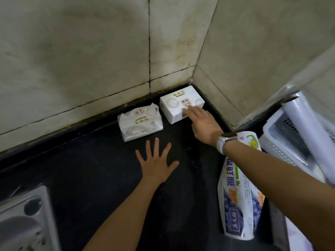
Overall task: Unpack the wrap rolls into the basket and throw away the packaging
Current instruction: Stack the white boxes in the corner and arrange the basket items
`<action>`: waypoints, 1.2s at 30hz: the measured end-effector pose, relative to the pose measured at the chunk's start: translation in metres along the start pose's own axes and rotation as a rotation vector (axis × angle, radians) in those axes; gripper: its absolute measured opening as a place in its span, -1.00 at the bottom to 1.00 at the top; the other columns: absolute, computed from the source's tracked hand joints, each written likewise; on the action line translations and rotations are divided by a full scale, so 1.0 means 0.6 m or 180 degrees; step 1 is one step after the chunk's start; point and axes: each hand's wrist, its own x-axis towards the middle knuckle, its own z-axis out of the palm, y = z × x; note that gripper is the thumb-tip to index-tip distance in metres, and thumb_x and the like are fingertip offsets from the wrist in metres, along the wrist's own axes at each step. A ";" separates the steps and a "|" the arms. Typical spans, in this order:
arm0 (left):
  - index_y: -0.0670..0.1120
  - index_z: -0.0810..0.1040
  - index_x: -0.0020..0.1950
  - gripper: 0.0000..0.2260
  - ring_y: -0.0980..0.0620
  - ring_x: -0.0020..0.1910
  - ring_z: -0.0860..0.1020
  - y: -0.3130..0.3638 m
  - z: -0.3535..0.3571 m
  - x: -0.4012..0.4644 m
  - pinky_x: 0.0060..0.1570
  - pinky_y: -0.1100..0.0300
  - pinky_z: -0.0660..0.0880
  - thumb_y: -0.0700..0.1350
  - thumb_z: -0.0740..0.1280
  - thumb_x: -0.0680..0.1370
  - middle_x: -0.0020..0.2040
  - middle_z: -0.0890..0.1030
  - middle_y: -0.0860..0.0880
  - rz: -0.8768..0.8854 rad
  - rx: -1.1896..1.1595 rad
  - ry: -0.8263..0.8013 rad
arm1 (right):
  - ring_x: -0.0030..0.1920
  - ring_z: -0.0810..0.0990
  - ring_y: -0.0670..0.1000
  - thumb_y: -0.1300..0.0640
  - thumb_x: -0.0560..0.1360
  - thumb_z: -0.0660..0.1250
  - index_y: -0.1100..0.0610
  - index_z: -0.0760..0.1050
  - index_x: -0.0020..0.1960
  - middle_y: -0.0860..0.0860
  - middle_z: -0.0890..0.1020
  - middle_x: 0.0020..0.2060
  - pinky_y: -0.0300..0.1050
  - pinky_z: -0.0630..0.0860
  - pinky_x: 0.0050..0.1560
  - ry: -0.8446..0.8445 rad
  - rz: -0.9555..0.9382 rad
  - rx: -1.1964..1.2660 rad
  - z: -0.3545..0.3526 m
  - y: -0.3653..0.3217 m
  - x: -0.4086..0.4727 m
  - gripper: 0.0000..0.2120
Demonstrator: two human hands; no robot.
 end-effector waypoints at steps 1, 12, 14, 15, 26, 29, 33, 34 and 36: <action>0.23 -0.12 0.47 -0.37 -0.19 0.49 -0.29 0.007 -0.012 -0.001 0.35 -0.37 -0.25 0.34 0.06 0.48 0.54 -0.26 -0.05 -0.0042 -0.0041 -0.0072 | 0.46 0.16 0.12 0.27 0.48 0.15 0.10 0.13 0.46 0.11 0.23 0.46 0.06 0.14 0.46 0.0059 0.0044 0.0204 -0.001 0.000 -0.028 -0.44; -0.04 0.44 0.28 -0.69 -0.08 0.25 0.42 0.247 -0.112 -0.078 0.24 -0.03 0.31 -0.04 0.17 0.56 0.27 0.50 -0.07 0.0979 -0.0668 0.0922 | 0.11 0.59 0.06 0.33 0.50 0.19 0.20 0.52 0.17 0.11 0.63 0.10 -0.14 0.45 0.19 0.0862 0.1126 0.1726 -0.069 0.130 -0.369 -0.72; -0.03 0.46 0.25 -0.71 -0.08 0.22 0.44 0.318 -0.109 -0.084 0.20 0.02 0.32 -0.04 0.16 0.55 0.24 0.52 -0.05 0.1280 -0.0616 0.1010 | 0.07 0.59 0.03 0.33 0.51 0.20 0.19 0.53 0.15 0.10 0.64 0.07 -0.17 0.47 0.15 0.1074 0.1389 0.1726 -0.084 0.189 -0.420 -0.74; -0.03 0.46 0.25 -0.71 -0.07 0.22 0.44 0.355 -0.104 -0.086 0.20 0.03 0.32 -0.04 0.16 0.55 0.24 0.52 -0.04 0.1406 -0.0586 0.1019 | 0.05 0.59 0.01 0.33 0.51 0.19 0.19 0.54 0.14 0.09 0.64 0.06 -0.24 0.45 0.10 0.1157 0.1535 0.1727 -0.090 0.219 -0.444 -0.74; -0.05 0.36 0.33 -0.65 -0.07 0.36 0.28 0.617 -0.038 -0.013 0.27 0.01 0.28 -0.11 0.18 0.54 0.35 0.38 -0.05 0.2522 0.0189 0.0920 | 0.13 0.58 0.09 0.24 0.53 0.15 0.13 0.47 0.23 0.10 0.61 0.15 -0.12 0.47 0.13 0.1044 0.2403 0.1560 -0.084 0.426 -0.532 -0.70; -0.01 0.16 0.45 -0.55 -0.06 0.51 0.01 0.645 -0.033 0.044 0.40 -0.14 0.09 -0.16 0.14 0.56 0.51 0.13 -0.05 0.2650 0.0808 0.0892 | 0.07 0.60 0.13 0.22 0.53 0.15 0.13 0.51 0.16 0.11 0.63 0.11 -0.02 0.53 0.08 0.1013 0.2469 0.1498 -0.068 0.453 -0.517 -0.73; 0.04 0.03 0.49 -0.49 -0.07 0.53 -0.11 0.663 -0.022 0.111 0.39 -0.30 -0.23 -0.18 0.13 0.59 0.56 0.01 -0.03 0.2769 0.1319 0.1106 | 0.03 0.57 0.13 0.26 0.51 0.16 0.17 0.54 0.09 0.14 0.62 0.06 -0.08 0.47 0.04 0.1136 0.2456 0.1401 -0.049 0.476 -0.493 -0.76; 0.04 0.08 0.49 -0.49 -0.07 0.53 -0.06 0.666 -0.021 0.122 0.38 -0.30 -0.26 -0.20 0.16 0.58 0.55 0.07 -0.04 0.2837 0.1310 0.1220 | 0.04 0.56 0.13 0.26 0.52 0.16 0.19 0.54 0.10 0.15 0.62 0.07 -0.09 0.45 0.06 0.1101 0.2408 0.1361 -0.045 0.481 -0.487 -0.76; 0.00 0.27 0.43 -0.50 -0.11 0.50 0.14 0.671 -0.023 0.136 0.37 -0.34 -0.20 -0.23 0.27 0.52 0.48 0.29 -0.09 0.3010 0.1300 0.1423 | 0.07 0.54 0.13 0.23 0.53 0.15 0.19 0.51 0.14 0.15 0.59 0.09 -0.06 0.45 0.12 0.1011 0.2337 0.1254 -0.040 0.487 -0.478 -0.76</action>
